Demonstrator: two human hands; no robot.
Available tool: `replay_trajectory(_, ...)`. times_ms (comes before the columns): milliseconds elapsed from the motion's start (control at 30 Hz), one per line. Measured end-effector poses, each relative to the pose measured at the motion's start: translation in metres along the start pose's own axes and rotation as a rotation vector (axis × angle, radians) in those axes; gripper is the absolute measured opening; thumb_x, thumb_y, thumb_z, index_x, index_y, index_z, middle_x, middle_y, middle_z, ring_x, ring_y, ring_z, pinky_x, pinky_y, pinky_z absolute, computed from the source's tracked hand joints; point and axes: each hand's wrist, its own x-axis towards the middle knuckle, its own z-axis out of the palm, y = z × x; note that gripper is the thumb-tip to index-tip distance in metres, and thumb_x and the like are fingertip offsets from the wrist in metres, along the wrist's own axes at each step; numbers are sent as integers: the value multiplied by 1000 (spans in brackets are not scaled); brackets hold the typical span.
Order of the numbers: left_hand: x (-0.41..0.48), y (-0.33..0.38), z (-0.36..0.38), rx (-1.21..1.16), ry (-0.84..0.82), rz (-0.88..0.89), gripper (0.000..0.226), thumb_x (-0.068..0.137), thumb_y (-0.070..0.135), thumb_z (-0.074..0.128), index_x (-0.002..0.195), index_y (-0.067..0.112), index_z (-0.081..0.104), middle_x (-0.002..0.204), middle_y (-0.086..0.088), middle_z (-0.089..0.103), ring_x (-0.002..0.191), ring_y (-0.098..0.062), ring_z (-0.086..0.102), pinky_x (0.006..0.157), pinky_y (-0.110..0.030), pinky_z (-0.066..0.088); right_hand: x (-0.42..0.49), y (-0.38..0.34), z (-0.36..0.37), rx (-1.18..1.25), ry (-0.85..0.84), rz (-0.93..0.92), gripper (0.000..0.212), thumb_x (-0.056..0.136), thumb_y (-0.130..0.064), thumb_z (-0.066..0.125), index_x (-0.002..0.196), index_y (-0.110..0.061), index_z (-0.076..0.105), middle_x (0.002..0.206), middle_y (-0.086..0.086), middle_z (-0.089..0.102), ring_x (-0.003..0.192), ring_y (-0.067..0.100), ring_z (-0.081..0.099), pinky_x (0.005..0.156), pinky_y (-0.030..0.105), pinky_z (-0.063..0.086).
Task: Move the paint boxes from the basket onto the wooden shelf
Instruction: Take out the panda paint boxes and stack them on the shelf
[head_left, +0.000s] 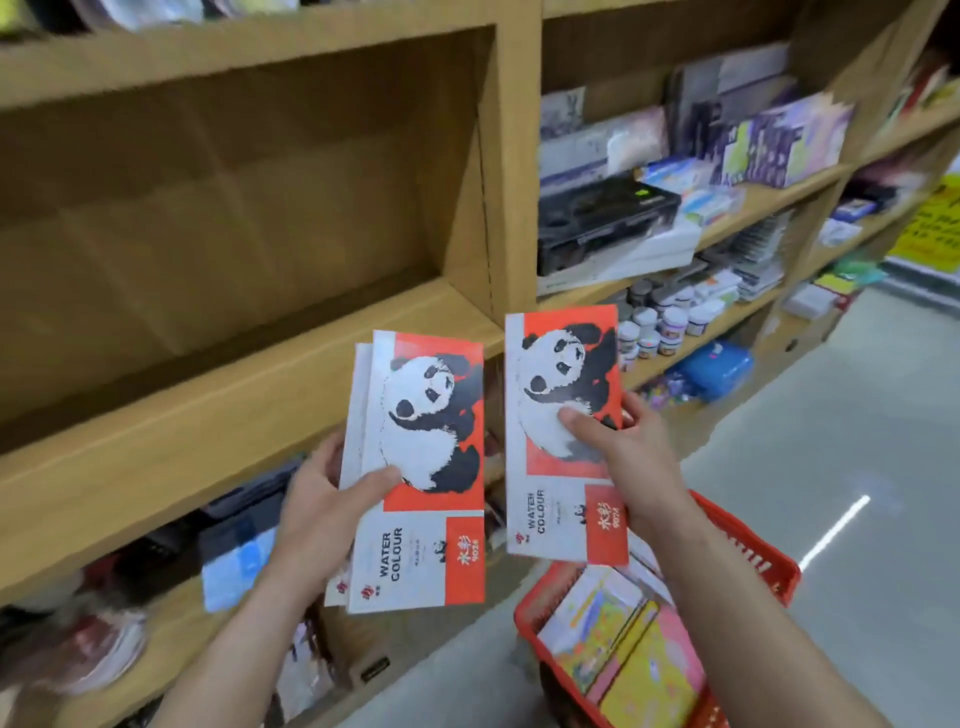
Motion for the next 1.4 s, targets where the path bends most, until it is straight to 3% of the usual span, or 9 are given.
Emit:
replay_trajectory(433, 55, 19, -152, -135, 203, 55, 34, 86, 8, 75, 114, 23, 63, 96, -2, 79, 71, -26, 78, 53, -32, 55, 115, -65, 206, -333, -322, 137, 40, 84, -23, 84, 118, -11, 66, 91, 13, 82, 77, 31, 81, 76, 42, 63)
replay_trajectory(833, 85, 10, -169, -231, 291, -22, 31, 86, 1, 73, 112, 17, 66, 92, -2, 81, 67, -23, 77, 48, -25, 53, 177, -65, 238, -723, -338, 207, 31, 87, -30, 82, 94, -1, 74, 66, 8, 79, 50, 19, 75, 47, 24, 57)
replay_trajectory(900, 86, 13, -163, -245, 301, -29, 28, 87, 4, 72, 111, 18, 66, 91, -4, 81, 66, -24, 77, 47, -27, 53, 180, -61, 235, -874, -320, 91, 31, 90, -33, 78, 98, -3, 75, 70, 4, 80, 60, 18, 77, 56, 29, 62)
replay_trajectory(967, 88, 18, -156, -255, 310, -24, 23, 88, 7, 72, 107, 19, 66, 90, -5, 81, 66, -24, 77, 48, -28, 54, 172, -57, 227, -1080, -200, -171, 36, 92, -36, 73, 114, -9, 74, 99, 4, 81, 91, 24, 77, 79, 39, 61)
replay_trajectory(1067, 93, 28, -143, -257, 303, 11, 24, 87, 7, 73, 109, 17, 68, 94, -5, 81, 73, -25, 78, 54, -31, 57, 134, -51, 219, -884, -69, -467, 34, 93, -30, 68, 124, -15, 70, 114, -2, 76, 100, 11, 69, 80, 26, 53)
replay_trajectory(1133, 98, 39, -132, -272, 292, 45, 26, 87, 7, 73, 111, 18, 68, 98, -5, 81, 78, -26, 78, 61, -35, 58, 110, -44, 219, -685, -250, -423, 37, 93, -32, 69, 127, -16, 68, 105, -8, 75, 86, -5, 65, 73, 13, 49)
replay_trajectory(1233, 109, 57, -110, -332, 243, 77, 31, 87, 14, 74, 116, 21, 66, 102, -6, 80, 88, -30, 78, 78, -46, 61, 78, -41, 223, -510, -563, -205, 65, 89, -59, 64, 147, -32, 52, 124, -18, 70, 106, -2, 68, 97, 30, 55)
replay_trajectory(1333, 127, 73, -82, -346, 224, 123, 58, 76, 32, 77, 130, 17, 59, 115, -9, 76, 98, -29, 76, 84, -47, 60, 74, -53, 224, -242, -651, -104, 32, 104, -31, 58, 135, -35, 59, 123, -16, 75, 110, 5, 73, 90, 24, 58)
replay_trajectory(1400, 142, 80, -66, -330, 185, 152, 47, 85, 30, 72, 130, 21, 58, 116, -6, 75, 97, -24, 76, 80, -41, 61, 82, -68, 219, -206, -589, -90, 23, 104, -16, 57, 123, -24, 67, 107, -5, 82, 92, 12, 79, 73, 23, 59)
